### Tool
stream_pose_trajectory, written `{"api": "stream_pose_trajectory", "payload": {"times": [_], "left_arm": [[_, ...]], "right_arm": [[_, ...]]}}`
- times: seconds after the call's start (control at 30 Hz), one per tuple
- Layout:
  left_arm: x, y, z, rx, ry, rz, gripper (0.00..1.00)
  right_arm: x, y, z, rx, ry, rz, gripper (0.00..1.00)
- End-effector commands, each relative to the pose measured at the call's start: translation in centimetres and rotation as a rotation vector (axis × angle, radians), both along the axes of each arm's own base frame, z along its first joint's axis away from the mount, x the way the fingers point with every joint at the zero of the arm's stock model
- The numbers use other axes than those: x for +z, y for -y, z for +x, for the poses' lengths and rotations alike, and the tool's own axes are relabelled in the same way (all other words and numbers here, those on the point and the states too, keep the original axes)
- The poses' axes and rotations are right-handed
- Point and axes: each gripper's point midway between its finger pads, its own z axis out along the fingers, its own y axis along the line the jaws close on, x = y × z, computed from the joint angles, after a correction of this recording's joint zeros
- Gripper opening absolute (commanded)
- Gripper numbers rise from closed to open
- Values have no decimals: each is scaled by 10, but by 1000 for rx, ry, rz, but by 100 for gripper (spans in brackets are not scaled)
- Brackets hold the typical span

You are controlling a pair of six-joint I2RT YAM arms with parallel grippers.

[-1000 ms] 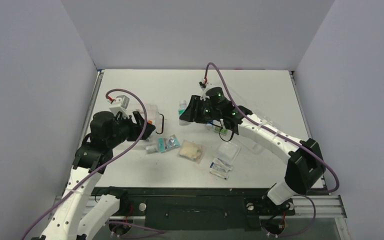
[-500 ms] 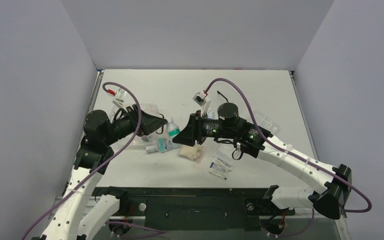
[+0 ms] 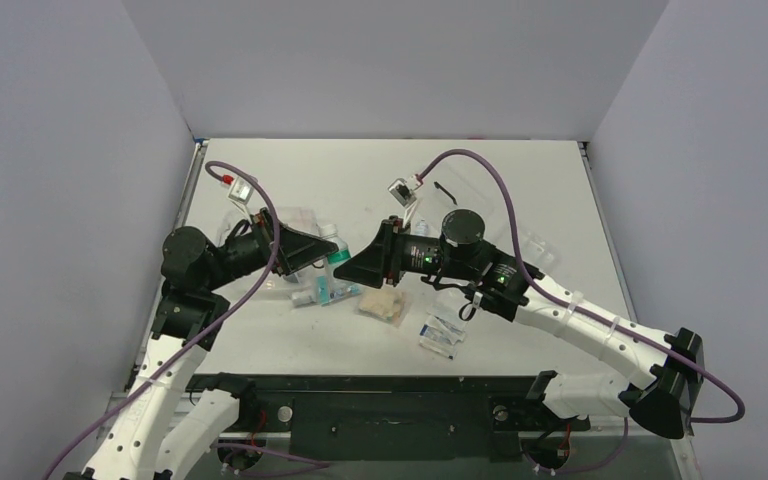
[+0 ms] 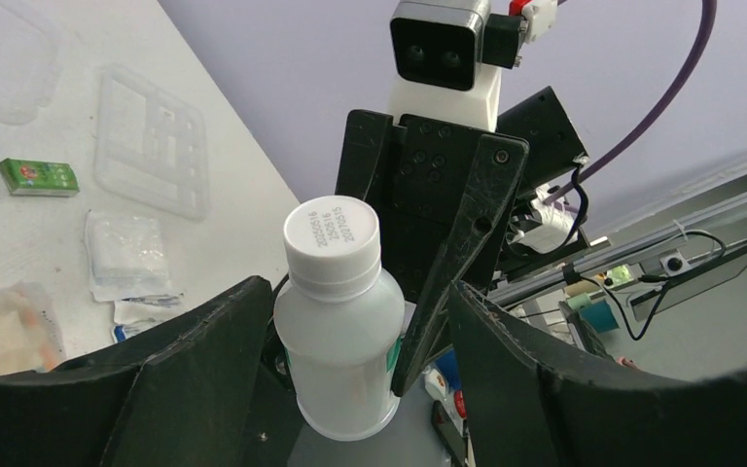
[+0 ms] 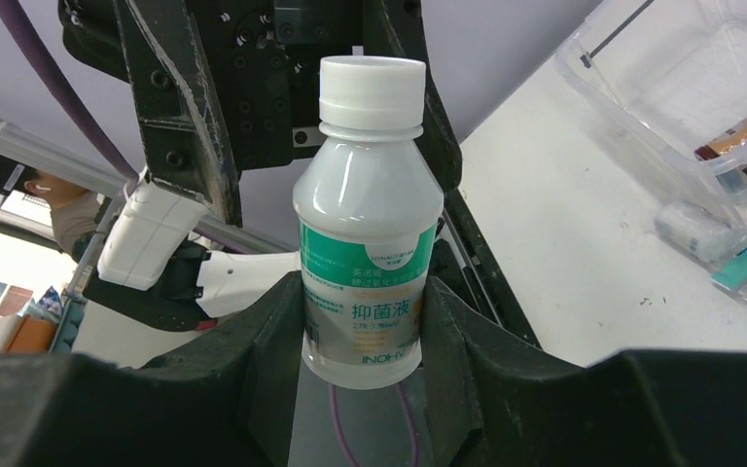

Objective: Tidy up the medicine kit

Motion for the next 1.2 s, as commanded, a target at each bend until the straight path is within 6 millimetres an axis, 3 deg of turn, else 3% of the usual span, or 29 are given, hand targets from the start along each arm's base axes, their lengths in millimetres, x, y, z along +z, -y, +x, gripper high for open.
{"api": "stream_pose_trajectory", "payload": {"times": [0.0,0.2,0.4,0.5,0.77,0.97,1.07,1.17], "left_arm": [[18,3,-15,-65,73,-38,65],[22,5,-20,-91,84,-50,64],[25,5,-21,-97,86,-64,58],[27,6,-21,-107,88,-72,52],[26,6,-22,-119,85,-78,24],[20,7,-16,-104,75,-55,0],[17,7,-13,-100,62,-36,0],[20,8,-9,-95,80,-12,0]], "right_arm": [[57,-3,0,-11,87,161,0],[64,-3,-1,-16,101,181,0],[60,-6,-4,-7,112,163,0],[58,-7,-5,-8,114,156,0],[57,-7,-4,-29,130,141,2],[51,-1,-2,-61,128,110,31],[44,7,-2,-87,140,75,46],[38,18,2,-131,155,45,53]]}}
